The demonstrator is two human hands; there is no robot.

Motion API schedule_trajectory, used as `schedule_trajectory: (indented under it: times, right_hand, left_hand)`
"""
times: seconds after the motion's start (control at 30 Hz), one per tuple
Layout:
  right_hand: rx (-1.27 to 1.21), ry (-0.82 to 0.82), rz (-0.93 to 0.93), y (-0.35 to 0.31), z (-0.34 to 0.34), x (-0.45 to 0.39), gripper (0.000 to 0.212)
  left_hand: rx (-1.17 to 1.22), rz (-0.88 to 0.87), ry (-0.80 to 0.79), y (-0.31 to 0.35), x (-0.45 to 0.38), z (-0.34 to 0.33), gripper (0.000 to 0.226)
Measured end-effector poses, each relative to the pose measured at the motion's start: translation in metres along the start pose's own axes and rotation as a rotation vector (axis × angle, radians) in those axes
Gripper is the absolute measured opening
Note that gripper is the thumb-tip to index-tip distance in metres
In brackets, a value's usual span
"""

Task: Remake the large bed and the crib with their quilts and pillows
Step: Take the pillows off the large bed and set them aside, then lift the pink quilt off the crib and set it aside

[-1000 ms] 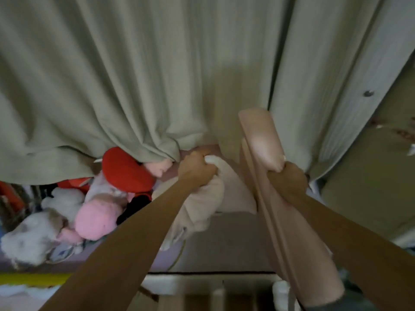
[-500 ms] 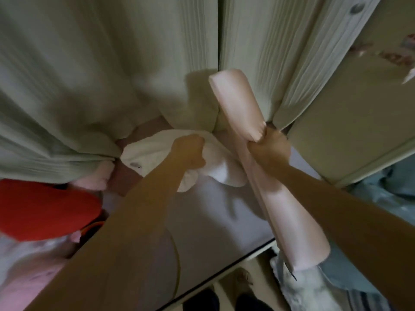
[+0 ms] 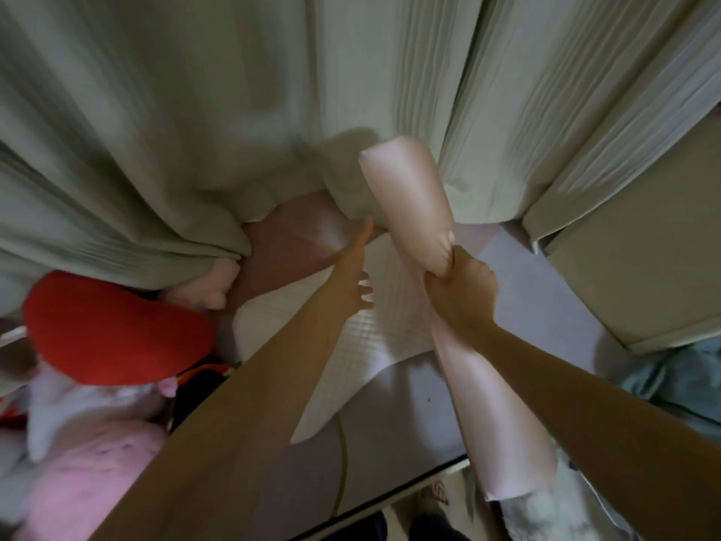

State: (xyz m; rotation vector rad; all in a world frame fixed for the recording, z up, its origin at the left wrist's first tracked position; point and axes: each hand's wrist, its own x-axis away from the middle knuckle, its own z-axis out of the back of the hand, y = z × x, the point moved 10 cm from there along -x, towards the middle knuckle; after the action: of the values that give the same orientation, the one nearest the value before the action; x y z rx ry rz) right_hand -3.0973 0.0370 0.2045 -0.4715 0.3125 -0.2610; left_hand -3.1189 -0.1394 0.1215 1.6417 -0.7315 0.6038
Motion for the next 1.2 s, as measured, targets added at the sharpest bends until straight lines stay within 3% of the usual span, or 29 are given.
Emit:
schedule_trajectory:
  times: [0.1,0.17,0.23,0.33,0.43,0.5,0.53,0.6,0.67,0.73,0.8,0.97,1.13,1.2]
  right_hand:
    - [0.016,-0.020,0.267,-0.050,-0.010,0.017,0.038]
    - [0.057,-0.025,0.472,-0.082,-0.021,0.034,0.034]
    - [0.146,-0.036,0.673,-0.109,-0.033,0.044,0.033]
    - [0.296,-0.110,0.915,-0.129,-0.054,0.044,0.054]
    - [0.425,-0.286,1.044,-0.128,-0.090,0.049,0.057]
    - [0.487,-0.529,1.086,-0.116,-0.128,0.067,0.055]
    - [0.495,-0.658,1.076,-0.107,-0.146,0.078,0.055]
    - [0.529,-0.819,1.044,-0.085,-0.177,0.097,0.060]
    - [0.633,-0.902,0.951,-0.056,-0.195,0.109,0.074]
    - [0.647,-0.889,0.849,-0.028,-0.202,0.117,0.098]
    - [0.585,-0.848,0.839,-0.008,-0.204,0.132,0.115]
    - [0.560,-0.854,0.839,-0.001,-0.221,0.135,0.122]
    - [0.505,-0.845,0.870,-0.066,-0.221,0.129,0.074]
    - [0.432,-0.890,0.929,-0.107,-0.217,0.148,0.058]
  left_hand:
    - [0.202,-0.092,0.015,0.017,-0.006,0.010,0.115]
    - [0.371,-0.114,0.003,0.022,-0.012,0.026,0.115]
    - [0.433,-0.166,0.073,0.028,-0.005,0.054,0.101]
    - [0.566,-0.320,0.241,0.019,0.010,0.101,0.061]
    - [0.705,-0.230,0.284,-0.046,0.012,0.120,0.059]
    - [0.805,-0.147,0.351,-0.096,0.013,0.132,0.054]
    - [0.704,-0.071,0.482,-0.120,0.014,0.146,0.058]
    - [0.316,0.075,0.774,-0.153,0.029,0.180,0.090]
    - [-0.223,-0.039,0.962,-0.132,0.041,0.199,0.098]
    - [-0.877,-0.298,0.881,-0.099,0.033,0.176,0.086]
    - [-1.249,-0.409,0.686,-0.108,0.012,0.149,0.079]
    - [-1.405,-0.218,0.553,-0.134,-0.010,0.145,0.087]
    - [-1.362,-0.071,0.366,-0.110,0.011,0.149,0.076]
    - [-1.247,-0.037,0.406,-0.114,0.042,0.164,0.063]
